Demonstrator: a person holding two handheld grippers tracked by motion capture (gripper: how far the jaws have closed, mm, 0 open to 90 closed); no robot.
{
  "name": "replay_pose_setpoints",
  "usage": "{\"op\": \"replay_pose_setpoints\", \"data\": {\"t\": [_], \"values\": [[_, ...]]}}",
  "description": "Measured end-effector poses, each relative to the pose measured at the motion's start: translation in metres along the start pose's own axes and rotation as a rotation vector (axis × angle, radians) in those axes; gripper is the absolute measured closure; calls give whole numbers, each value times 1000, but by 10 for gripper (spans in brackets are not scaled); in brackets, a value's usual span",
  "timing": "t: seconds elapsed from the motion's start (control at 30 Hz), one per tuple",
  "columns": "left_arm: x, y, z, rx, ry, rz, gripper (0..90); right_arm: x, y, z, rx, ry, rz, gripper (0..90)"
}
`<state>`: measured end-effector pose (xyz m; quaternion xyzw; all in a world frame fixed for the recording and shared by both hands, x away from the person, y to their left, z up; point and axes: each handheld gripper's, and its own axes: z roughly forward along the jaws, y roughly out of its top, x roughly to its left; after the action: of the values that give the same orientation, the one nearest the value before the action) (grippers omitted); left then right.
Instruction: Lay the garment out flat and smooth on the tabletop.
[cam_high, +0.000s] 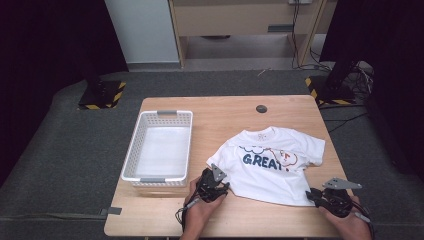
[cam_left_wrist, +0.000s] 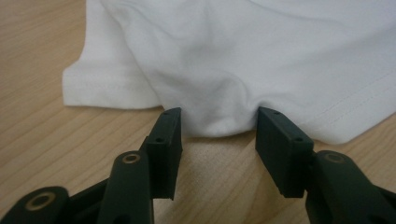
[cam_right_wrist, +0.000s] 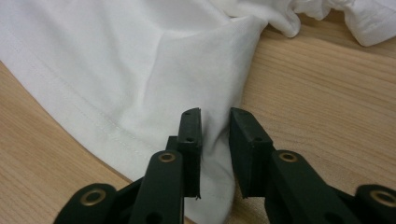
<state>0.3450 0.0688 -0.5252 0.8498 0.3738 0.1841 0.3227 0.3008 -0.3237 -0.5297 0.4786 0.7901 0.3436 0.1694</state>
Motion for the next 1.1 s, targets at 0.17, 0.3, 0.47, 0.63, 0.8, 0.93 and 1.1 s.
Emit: {"op": "replay_pose_setpoints", "data": {"t": [0.17,0.3,0.47,0.63,0.8,0.93,1.1], "values": [[-3,6,4,-16,1,54,750,-1,-1,0,-5,14,2,794],[-5,8,10,-22,-1,53,878,-1,-1,0,-8,29,3,846],[-6,17,-11,-39,-23,65,889,2,2,0,6,27,-25,876],[-4,28,-44,-77,-57,81,900,-1,9,-20,-69,32,2,876],[0,25,-23,-19,-76,76,867,-5,6,-20,-48,22,12,875],[0,21,-17,-14,-49,55,772,-7,3,-14,-18,12,13,842],[3,16,-33,-44,-18,19,570,-9,2,-13,-27,-9,17,772]]}}
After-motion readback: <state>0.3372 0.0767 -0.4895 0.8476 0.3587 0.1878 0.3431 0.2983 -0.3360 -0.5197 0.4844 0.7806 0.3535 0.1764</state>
